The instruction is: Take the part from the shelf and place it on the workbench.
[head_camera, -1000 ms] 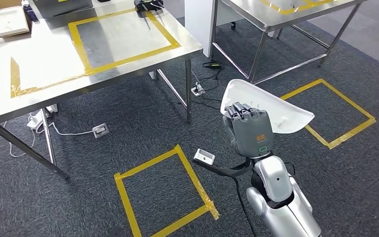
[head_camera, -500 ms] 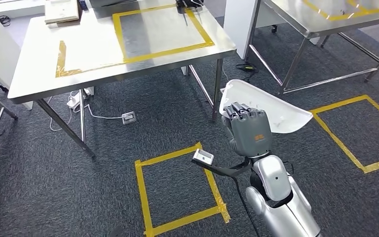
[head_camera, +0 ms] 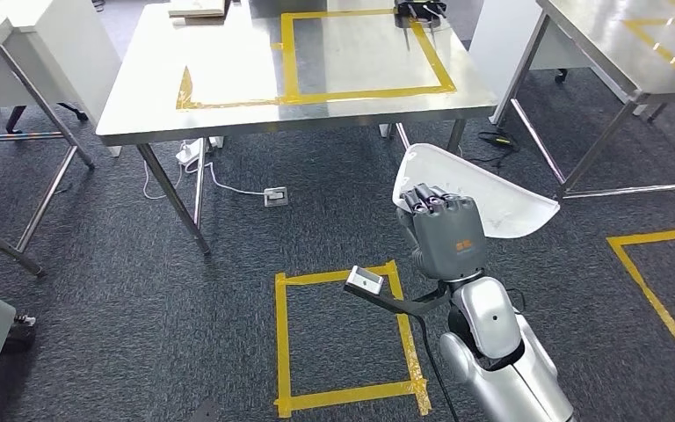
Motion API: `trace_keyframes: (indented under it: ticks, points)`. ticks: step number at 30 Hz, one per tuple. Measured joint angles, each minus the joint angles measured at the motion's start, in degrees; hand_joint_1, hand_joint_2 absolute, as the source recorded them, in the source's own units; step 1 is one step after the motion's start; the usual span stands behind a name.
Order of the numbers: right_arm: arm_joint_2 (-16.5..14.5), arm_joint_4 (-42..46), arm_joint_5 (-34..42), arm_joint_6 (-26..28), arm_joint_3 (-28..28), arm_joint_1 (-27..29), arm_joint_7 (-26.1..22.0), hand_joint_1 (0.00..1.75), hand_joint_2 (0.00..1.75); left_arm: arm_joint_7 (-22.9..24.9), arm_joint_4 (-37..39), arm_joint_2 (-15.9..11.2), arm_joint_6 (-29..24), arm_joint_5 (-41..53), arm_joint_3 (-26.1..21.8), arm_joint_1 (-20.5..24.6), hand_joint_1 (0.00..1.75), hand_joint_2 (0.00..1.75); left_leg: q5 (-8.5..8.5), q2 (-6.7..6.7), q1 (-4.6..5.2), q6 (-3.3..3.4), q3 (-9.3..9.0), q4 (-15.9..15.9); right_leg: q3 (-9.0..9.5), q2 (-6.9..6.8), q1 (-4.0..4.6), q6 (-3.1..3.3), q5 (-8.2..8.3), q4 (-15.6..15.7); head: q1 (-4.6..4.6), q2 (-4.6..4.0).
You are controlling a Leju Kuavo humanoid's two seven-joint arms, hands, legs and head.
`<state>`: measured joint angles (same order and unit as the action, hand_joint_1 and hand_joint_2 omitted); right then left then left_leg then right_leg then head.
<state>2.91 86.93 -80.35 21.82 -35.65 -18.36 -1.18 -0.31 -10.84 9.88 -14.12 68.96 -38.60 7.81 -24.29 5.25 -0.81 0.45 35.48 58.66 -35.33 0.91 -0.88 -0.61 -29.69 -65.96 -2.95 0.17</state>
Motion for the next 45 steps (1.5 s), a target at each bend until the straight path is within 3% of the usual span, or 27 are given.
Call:
trace_keyframes:
  ticks: [4,5,6,8,10,12,15,23,34,36,38,40,42,44,45]
  points:
    - [0.0,0.0,0.0,0.0,0.0,0.0,0.0,1.68,1.75,0.0,0.0,0.0,0.0,0.0,0.0,0.0,0.0,1.75,0.01,0.32,-0.03,-0.07,0.01,0.1,1.18,0.72,-0.1,0.02,1.06,2.4,0.01,0.0]
    - [0.0,0.0,0.1,0.0,0.0,0.0,-0.1,1.68,1.75,0.0,0.0,0.0,0.0,0.0,0.0,0.1,0.0,1.75,0.04,0.55,-0.07,-0.17,0.07,0.1,1.84,1.77,-0.22,0.06,1.18,3.7,0.01,0.0]
    - [0.0,0.0,0.2,-0.1,0.0,-0.1,-0.1,1.68,1.75,0.0,0.0,0.0,0.0,0.0,0.0,0.1,0.0,1.75,0.05,0.86,-0.02,-0.38,0.21,0.3,2.43,2.84,-0.29,0.05,1.31,5.2,0.01,0.0]
    - [0.1,0.0,1.5,-0.4,0.0,-0.1,-1.0,1.68,1.75,0.1,0.0,0.0,0.0,-0.1,-0.1,-0.1,0.0,1.75,0.31,1.47,-0.08,-1.64,0.81,0.2,3.17,3.35,-0.37,0.75,1.59,7.4,0.0,0.0]
    - [0.1,-0.1,2.6,-0.6,0.0,-0.2,-1.9,1.68,1.75,0.0,0.0,-0.1,0.0,-0.1,-0.2,-0.4,0.0,1.75,0.83,0.66,-0.03,-1.8,0.98,-0.4,3.09,2.19,-0.11,1.14,1.91,7.7,-0.28,0.0]
    - [0.2,-0.2,2.4,-0.6,0.0,-0.2,-1.8,1.68,1.75,0.0,0.0,-0.1,0.0,-0.1,-0.3,-0.4,0.0,1.75,1.27,-0.32,0.04,-1.11,0.77,-0.9,2.97,2.01,0.19,1.03,1.8,7.4,-0.51,0.0]
    - [0.3,-0.4,2.2,-0.6,0.0,-0.2,-1.4,1.68,1.75,0.0,0.0,-0.1,0.0,-0.1,-0.4,-0.5,0.0,1.75,1.53,-0.33,-0.1,-1.45,0.8,-1.0,2.84,1.78,0.37,1.4,1.91,7.2,-0.45,0.0]
    - [0.3,-0.9,2.2,-1.1,0.0,-0.7,-0.5,1.68,1.75,0.3,0.0,-0.2,0.0,0.0,-0.4,-0.3,0.0,1.75,1.56,-0.4,-0.17,-2.14,0.87,-1.1,2.74,1.84,0.45,1.52,1.86,7.1,-0.44,0.0]
    - [0.2,-0.9,1.7,-1.6,0.0,-1.0,-0.2,1.68,1.75,0.9,0.0,-0.2,0.0,0.0,-0.4,-0.3,0.0,1.75,1.5,-0.39,-0.12,-2.17,1.2,-0.8,2.66,1.8,0.37,1.42,1.91,7.2,-0.44,0.0]
    - [0.2,-0.9,1.0,-1.7,0.0,-1.1,0.1,1.68,1.75,0.9,0.0,-0.3,0.0,0.1,-0.4,-0.3,0.0,1.75,1.36,-0.41,0.0,-1.74,1.29,-0.7,2.76,1.8,0.13,1.06,2.05,7.6,-0.44,0.0]
    - [0.0,-0.8,0.4,-1.7,0.0,-1.3,0.3,1.68,1.75,0.8,0.0,-0.4,0.0,0.2,-0.4,-0.2,0.0,1.75,1.75,-0.46,-0.1,-0.83,0.59,-1.9,3.28,1.68,0.05,0.51,2.29,8.3,-0.47,0.0]
    - [-0.1,-0.7,0.0,-1.6,0.0,-1.6,0.5,1.68,1.75,0.7,0.0,-0.3,0.0,0.4,-0.4,-0.2,0.0,1.75,2.78,-0.53,-0.61,-0.2,-0.75,-4.1,3.02,0.95,0.35,0.15,0.99,6.9,-0.25,0.0]
    - [-0.1,-0.7,-0.2,-1.5,0.0,-1.7,0.6,1.68,1.75,0.7,0.0,-0.3,0.0,0.5,-0.4,-0.1,0.0,1.75,3.34,-0.52,-1.02,-0.17,-1.15,-5.0,0.42,0.13,0.23,-0.34,-2.63,1.2,0.11,0.0]
    - [0.0,-0.7,-0.4,-1.5,0.0,-1.4,0.8,1.68,1.75,0.7,0.0,-0.3,0.0,0.5,-0.4,-0.1,0.0,1.75,3.35,-0.22,-1.29,-0.52,-0.62,-4.6,-2.49,-0.09,-0.4,-1.05,-5.22,-4.8,0.25,0.0]
    - [0.1,-0.8,-0.5,-1.5,0.0,-1.2,0.9,1.68,1.75,0.7,0.0,-0.2,0.0,0.5,-0.4,-0.2,0.0,1.75,3.28,0.11,-1.5,-0.84,-0.27,-4.2,-2.75,-0.1,-0.76,-1.44,-4.99,-5.3,0.26,0.0]
